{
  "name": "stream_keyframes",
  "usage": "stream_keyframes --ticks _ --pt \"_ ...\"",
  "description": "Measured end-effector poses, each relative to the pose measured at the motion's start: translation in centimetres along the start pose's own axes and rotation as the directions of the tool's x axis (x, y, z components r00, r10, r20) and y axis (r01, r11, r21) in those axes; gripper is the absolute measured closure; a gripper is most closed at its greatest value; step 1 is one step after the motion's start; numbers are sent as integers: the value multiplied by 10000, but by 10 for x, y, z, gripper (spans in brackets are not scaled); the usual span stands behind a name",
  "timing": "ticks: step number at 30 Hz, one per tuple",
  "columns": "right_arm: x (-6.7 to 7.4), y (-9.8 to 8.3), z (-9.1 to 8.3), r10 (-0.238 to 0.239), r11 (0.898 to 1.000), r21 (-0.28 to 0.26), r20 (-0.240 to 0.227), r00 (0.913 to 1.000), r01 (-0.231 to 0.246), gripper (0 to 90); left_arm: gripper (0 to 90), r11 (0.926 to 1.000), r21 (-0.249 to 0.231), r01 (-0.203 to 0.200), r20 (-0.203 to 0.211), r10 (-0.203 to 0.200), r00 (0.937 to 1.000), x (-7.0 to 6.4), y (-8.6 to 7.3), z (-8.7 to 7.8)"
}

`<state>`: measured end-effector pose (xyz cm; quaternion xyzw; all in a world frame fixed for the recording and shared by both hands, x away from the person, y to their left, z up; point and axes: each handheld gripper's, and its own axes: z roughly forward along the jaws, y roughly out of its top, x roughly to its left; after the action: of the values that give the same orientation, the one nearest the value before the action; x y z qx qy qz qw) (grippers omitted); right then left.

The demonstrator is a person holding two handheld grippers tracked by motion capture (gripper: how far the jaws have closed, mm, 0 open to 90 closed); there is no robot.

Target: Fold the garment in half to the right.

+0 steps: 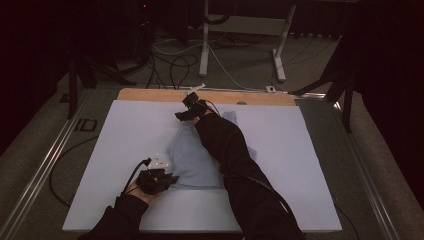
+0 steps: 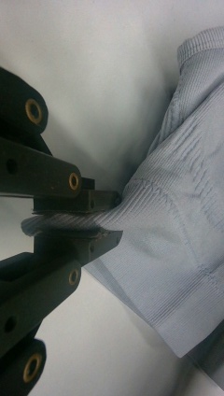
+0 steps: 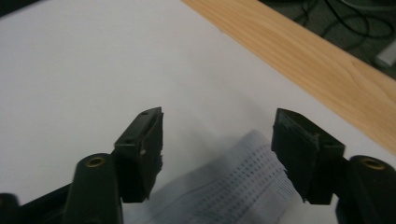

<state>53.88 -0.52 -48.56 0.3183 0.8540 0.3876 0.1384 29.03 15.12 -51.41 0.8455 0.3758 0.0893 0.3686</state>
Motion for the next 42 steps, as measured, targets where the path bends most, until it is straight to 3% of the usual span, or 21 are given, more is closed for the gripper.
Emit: stream_keyframes --ticks 2,4,9,10,22,27,32,35,42 --pt "-1 -1 3 16 10000 59 73 10000 -17 347 834 10000 18 -3 16 3 10000 0 0 0" --pt "-4 -2 11 75 9991 419 451 9990 -94 354 834 10000 -34 84 56 -84 9999 1 1 0" --pt "-7 -3 22 260 9936 1075 770 9967 -343 360 834 10000 -22 23 49 -23 10000 0 1 0" --pt "-6 -3 25 254 9908 1300 979 9949 -381 408 834 10000 -34 71 71 -71 9999 0 1 0" --pt "0 -8 38 -434 9737 2268 918 9948 216 503 834 10000 18 34 69 -34 10000 -1 1 0" --pt "0 -8 37 -514 9724 2317 918 9945 289 561 834 10000 14 56 61 -57 10000 -2 1 1" --pt "3 -8 37 -594 9707 2376 892 9942 366 698 834 10000 40 69 76 -69 9999 -1 0 1" --pt "4 -8 36 -712 9700 2398 1201 9902 406 812 834 10000 58 74 37 -74 10000 -1 0 2" --pt "3 -7 34 -833 9722 2289 1363 9872 504 859 834 9997 80 218 68 -218 9997 2 -1 3"
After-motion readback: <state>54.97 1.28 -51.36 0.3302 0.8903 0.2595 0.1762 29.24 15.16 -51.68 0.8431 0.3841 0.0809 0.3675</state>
